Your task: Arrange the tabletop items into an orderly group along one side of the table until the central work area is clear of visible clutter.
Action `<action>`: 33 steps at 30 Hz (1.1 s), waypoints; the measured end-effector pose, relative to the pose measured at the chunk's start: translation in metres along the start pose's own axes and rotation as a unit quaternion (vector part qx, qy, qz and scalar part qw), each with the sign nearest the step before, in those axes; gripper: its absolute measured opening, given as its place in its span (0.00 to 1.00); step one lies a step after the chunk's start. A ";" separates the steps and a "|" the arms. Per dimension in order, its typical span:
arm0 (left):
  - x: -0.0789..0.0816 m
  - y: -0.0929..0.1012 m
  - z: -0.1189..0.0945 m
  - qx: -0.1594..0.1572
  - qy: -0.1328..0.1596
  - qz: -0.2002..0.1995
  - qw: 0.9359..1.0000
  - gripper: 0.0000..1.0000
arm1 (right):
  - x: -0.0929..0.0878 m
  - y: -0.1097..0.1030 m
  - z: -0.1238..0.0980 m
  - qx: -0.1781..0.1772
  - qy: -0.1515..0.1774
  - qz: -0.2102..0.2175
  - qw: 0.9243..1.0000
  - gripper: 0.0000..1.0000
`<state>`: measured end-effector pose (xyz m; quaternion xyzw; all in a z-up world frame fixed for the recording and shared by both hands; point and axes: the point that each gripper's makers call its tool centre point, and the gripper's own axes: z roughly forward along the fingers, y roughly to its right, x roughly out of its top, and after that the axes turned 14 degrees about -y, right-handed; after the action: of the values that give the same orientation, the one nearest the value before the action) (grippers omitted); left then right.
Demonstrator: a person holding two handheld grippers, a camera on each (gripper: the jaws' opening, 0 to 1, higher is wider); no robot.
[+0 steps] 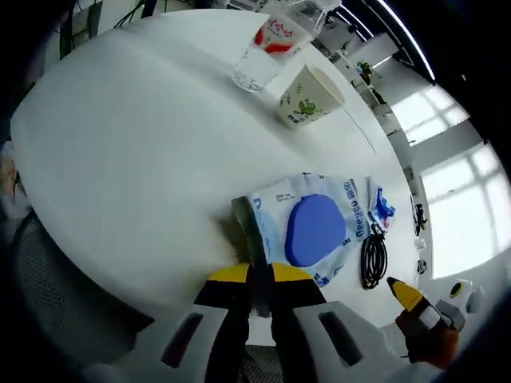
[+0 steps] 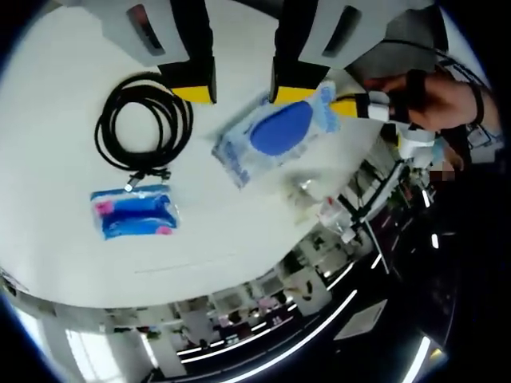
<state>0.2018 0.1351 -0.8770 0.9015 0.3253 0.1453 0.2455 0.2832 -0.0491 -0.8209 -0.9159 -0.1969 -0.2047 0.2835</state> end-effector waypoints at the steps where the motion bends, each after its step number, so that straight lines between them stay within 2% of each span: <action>1: 0.001 -0.001 -0.001 -0.001 0.002 0.002 1.000 0.03 | -0.001 0.000 0.001 0.001 -0.001 0.001 1.000 0.25; 7: 0.014 -0.014 -0.007 0.002 0.018 0.008 1.000 0.03 | -0.009 -0.008 0.004 0.002 -0.008 -0.003 1.000 0.25; 11: 0.021 -0.027 -0.011 0.000 0.029 -0.015 0.999 0.03 | -0.016 -0.012 0.007 0.001 -0.015 -0.003 1.000 0.25; 17: 0.035 -0.039 -0.015 0.007 0.042 -0.021 0.999 0.03 | -0.022 -0.010 0.006 -0.004 -0.019 0.001 1.000 0.25; 19: 0.041 -0.038 -0.013 -0.004 0.049 -0.026 0.998 0.03 | -0.025 -0.010 0.005 -0.006 -0.022 0.004 1.000 0.25; 20: 0.047 -0.033 -0.013 -0.027 0.058 -0.046 0.997 0.03 | -0.025 -0.011 0.005 -0.007 -0.025 0.004 1.000 0.25; 21: 0.050 -0.032 -0.013 -0.036 0.062 -0.045 0.996 0.04 | -0.026 -0.012 0.005 -0.007 -0.027 0.001 1.000 0.25; 25: 0.050 -0.025 -0.014 -0.034 0.056 0.012 0.998 0.11 | -0.025 -0.012 0.005 -0.008 -0.031 -0.003 0.999 0.26; 28: 0.042 -0.018 -0.014 -0.044 0.043 0.031 0.998 0.20 | -0.025 -0.012 0.007 0.000 -0.036 -0.002 0.999 0.27; 31: 0.034 -0.018 -0.019 -0.030 0.032 0.065 0.997 0.23 | -0.026 -0.012 0.010 0.001 -0.048 -0.006 0.999 0.29; 33: 0.026 -0.023 -0.021 -0.011 0.012 0.080 0.997 0.25 | -0.024 -0.012 0.014 0.004 -0.055 -0.014 0.998 0.29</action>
<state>0.2005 0.1748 -0.8692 0.9202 0.2533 0.1785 0.2393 0.2610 -0.0380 -0.8378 -0.9218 -0.2258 -0.1576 0.2728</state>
